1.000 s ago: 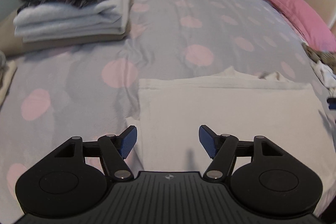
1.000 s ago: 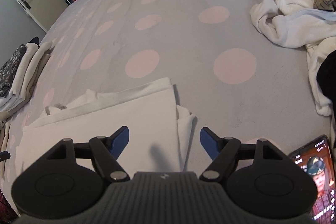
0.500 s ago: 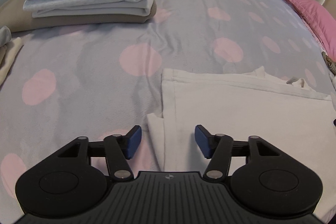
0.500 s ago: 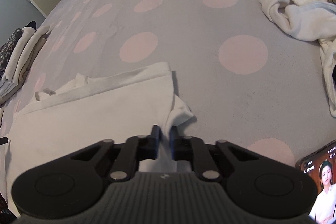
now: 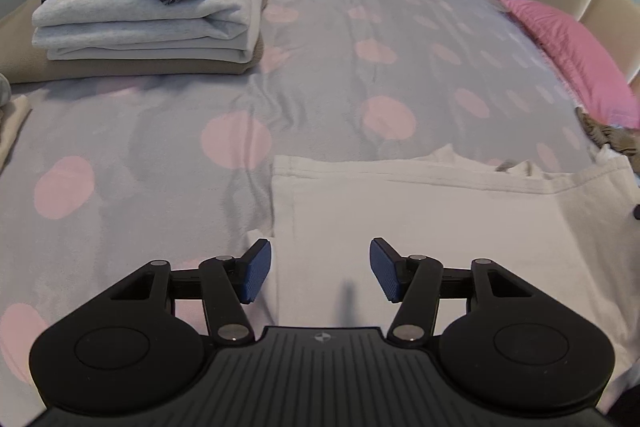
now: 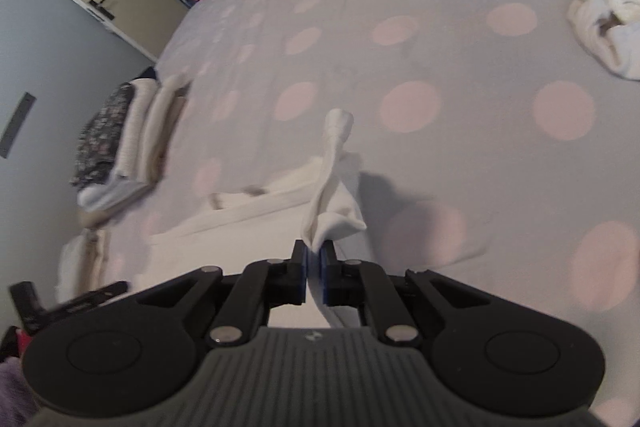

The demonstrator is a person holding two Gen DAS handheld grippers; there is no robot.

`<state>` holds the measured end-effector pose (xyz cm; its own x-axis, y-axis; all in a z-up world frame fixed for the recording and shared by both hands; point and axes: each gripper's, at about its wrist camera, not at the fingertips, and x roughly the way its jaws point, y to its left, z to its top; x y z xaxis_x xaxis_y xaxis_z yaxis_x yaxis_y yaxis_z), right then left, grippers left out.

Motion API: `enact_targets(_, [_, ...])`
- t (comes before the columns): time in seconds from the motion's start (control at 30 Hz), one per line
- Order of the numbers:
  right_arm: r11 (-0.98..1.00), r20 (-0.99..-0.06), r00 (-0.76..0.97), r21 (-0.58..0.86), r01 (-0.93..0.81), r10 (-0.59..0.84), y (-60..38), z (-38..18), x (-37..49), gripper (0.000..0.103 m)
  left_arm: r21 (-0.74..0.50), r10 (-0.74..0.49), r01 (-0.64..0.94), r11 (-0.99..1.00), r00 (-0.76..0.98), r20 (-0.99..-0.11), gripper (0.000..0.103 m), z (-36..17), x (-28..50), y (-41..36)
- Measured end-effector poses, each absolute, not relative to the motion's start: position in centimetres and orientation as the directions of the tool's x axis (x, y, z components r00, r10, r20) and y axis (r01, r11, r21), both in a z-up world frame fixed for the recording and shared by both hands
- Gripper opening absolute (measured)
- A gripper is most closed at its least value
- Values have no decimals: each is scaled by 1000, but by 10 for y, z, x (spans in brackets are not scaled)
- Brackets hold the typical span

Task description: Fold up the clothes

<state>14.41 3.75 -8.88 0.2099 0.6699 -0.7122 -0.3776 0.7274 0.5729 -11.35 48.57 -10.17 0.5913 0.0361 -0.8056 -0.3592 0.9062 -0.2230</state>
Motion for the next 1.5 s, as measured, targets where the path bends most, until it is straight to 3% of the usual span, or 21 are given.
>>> enact_targets(0.3, [624, -666, 89, 633, -458, 741, 157, -57, 97, 4, -265, -7, -313, 912, 635, -773, 34, -89, -123, 484])
enact_targets(0.57, [547, -638, -39, 688, -476, 769, 280, -80, 68, 3, -257, 10, -333, 907, 627, -779, 34, -90, -131, 493])
enact_targets(0.87, [610, -755, -35, 556, -565, 655, 353, -125, 53, 4, -279, -3, -351, 894, 618, -786, 34, -91, -139, 504])
enact_targets(0.97, [622, -765, -21, 538, -569, 643, 349, -129, 56, 9, -297, -23, -340, 892, 622, -783, 34, -89, -141, 503])
enact_targets(1.0, [623, -765, -17, 537, -570, 644, 346, -129, 57, 16, -306, -39, -332, 892, 619, -785, 34, -90, -141, 501])
enact_targets(1.03, [622, -763, -10, 534, -573, 646, 343, -128, 57, 30, -315, -55, -324, 892, 615, -786, 34, -90, -141, 499])
enact_targets(1.07, [619, -763, -3, 527, -582, 647, 341, -125, 56, 35, -324, -70, -315, 892, 612, -788, 34, -90, -140, 497])
enact_targets(1.23, [602, -767, 32, 476, -641, 641, 311, -110, 45, 37, -377, -162, -269, 886, 583, -796, 34, -93, -143, 481])
enact_targets(1.33, [593, -768, 51, 449, -668, 638, 283, -105, 34, 40, -416, -232, -235, 878, 552, -801, 42, -97, -147, 465])
enact_targets(1.5, [586, -779, 85, 388, -712, 621, 226, -111, 5, 43, -430, -298, -188, 883, 484, -823, 44, -105, -158, 433])
